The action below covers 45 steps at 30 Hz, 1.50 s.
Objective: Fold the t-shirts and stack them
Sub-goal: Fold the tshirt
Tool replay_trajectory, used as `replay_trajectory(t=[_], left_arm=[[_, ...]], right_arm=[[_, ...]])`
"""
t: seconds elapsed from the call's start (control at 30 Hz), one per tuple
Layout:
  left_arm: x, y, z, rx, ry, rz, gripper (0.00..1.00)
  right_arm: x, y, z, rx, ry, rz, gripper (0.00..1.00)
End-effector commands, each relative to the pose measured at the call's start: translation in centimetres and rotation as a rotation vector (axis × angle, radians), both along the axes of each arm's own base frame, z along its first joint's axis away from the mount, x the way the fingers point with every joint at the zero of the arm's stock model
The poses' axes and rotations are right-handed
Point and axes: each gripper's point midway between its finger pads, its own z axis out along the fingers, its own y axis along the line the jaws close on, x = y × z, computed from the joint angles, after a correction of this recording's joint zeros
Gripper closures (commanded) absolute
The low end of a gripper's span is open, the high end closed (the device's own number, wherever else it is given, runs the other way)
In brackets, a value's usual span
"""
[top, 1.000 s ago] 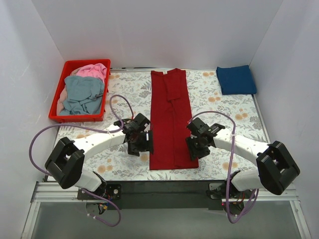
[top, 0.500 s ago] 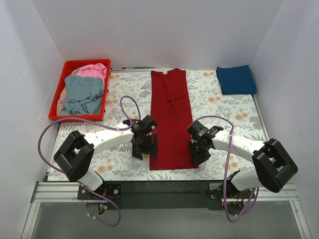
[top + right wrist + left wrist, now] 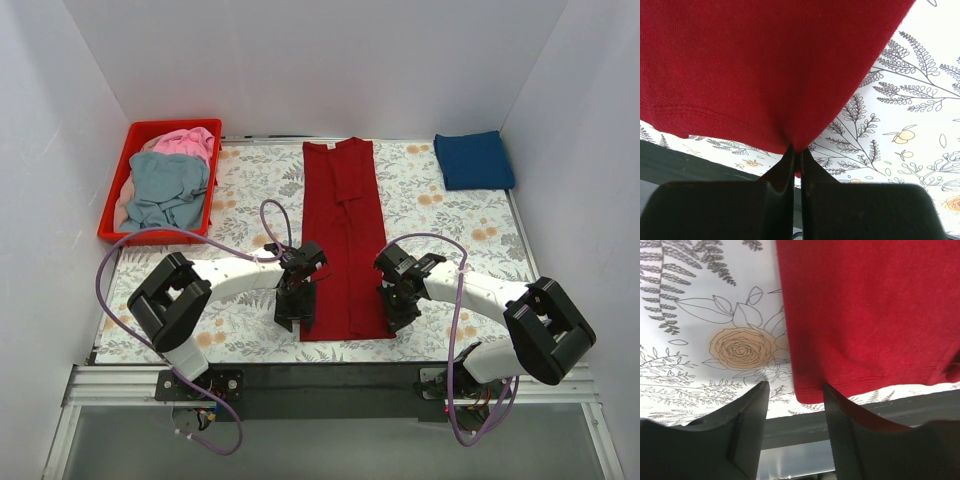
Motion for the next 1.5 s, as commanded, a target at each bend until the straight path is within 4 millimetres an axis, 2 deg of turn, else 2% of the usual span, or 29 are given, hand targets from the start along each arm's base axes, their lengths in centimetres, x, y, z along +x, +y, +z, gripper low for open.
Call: replay_trajectory(t=[0.0, 0.23, 0.37, 0.4, 0.47, 0.57, 0.6, 0.8, 0.87, 1.07, 1.13, 1.23, 1.27, 1.33, 1.37, 1.4, 1.43, 1.47], left_arm=[[-0.1, -1.2, 0.8, -0.027, 0.002, -0.012, 0.56], [-0.2, -1.9, 0.4, -0.022, 0.011, -0.04, 0.57], [-1.1, -1.4, -0.8, 0.015, 0.054, -0.041, 0.57], [-1.2, -1.4, -1.0, 0.024, 0.061, -0.045, 0.62], [-1.9, -1.0, -1.7, 0.065, 0.084, -0.06, 0.64], [-2.2, -0.8, -2.2, 0.087, 0.097, -0.07, 0.78], [-2.2, -0.7, -2.2, 0.091, 0.098, -0.067, 0.8], [-2.1, -0.5, -1.7, 0.094, 0.083, -0.062, 1.0], [-2.4, -0.4, -1.3, 0.086, 0.085, -0.055, 1.0], [-5.1, 0.6, 0.8, 0.053, 0.111, -0.048, 1.0], [-5.1, 0.6, 1.4, 0.03, 0.098, -0.045, 1.0], [-3.5, -0.2, 2.0, 0.016, 0.054, -0.037, 1.0], [-2.2, -1.1, 2.5, -0.002, 0.013, -0.034, 1.0], [0.2, -1.7, 3.4, -0.025, -0.039, -0.009, 1.0], [2.1, -2.6, 4.5, -0.057, -0.088, 0.005, 1.0], [3.6, -2.4, 4.8, -0.052, -0.131, 0.024, 1.0], [5.6, -1.9, 5.2, -0.056, -0.167, 0.054, 1.0], [7.2, -2.0, 5.7, -0.075, -0.204, 0.073, 1.0]], right_arm=[[-0.7, -0.6, -1.1, -0.028, 0.018, 0.014, 0.99], [-0.8, -0.6, -1.1, -0.024, 0.018, 0.021, 0.99], [-0.8, -0.5, -1.0, -0.02, 0.018, 0.02, 0.99], [-0.8, -0.6, -1.0, -0.021, 0.019, 0.018, 0.99], [-0.8, -0.6, -1.0, -0.02, 0.018, 0.018, 0.99], [-0.8, -0.6, -0.9, -0.017, 0.016, 0.02, 0.99], [-0.9, -0.6, -1.0, -0.018, 0.018, 0.019, 0.99], [-1.2, -0.1, -0.6, 0.014, 0.032, 0.034, 0.99], [-2.3, 0.1, -0.2, 0.044, 0.069, 0.056, 0.99], [-5.6, 0.0, 1.4, 0.109, 0.148, 0.104, 0.99], [-5.9, -0.3, 1.8, 0.109, 0.148, 0.11, 0.99], [-3.9, -0.3, 3.1, 0.083, 0.069, 0.121, 0.99], [-2.7, -0.3, 3.5, 0.068, 0.042, 0.11, 0.99], [0.1, 0.8, 5.2, 0.085, -0.039, 0.114, 0.99], [1.6, 0.5, 5.6, 0.069, -0.078, 0.089, 0.99], [2.7, 0.5, 6.0, 0.062, -0.105, 0.1, 0.99], [4.5, 1.2, 7.4, 0.08, -0.156, 0.102, 0.99], [5.9, 0.7, 7.3, 0.053, -0.168, 0.082, 0.99]])
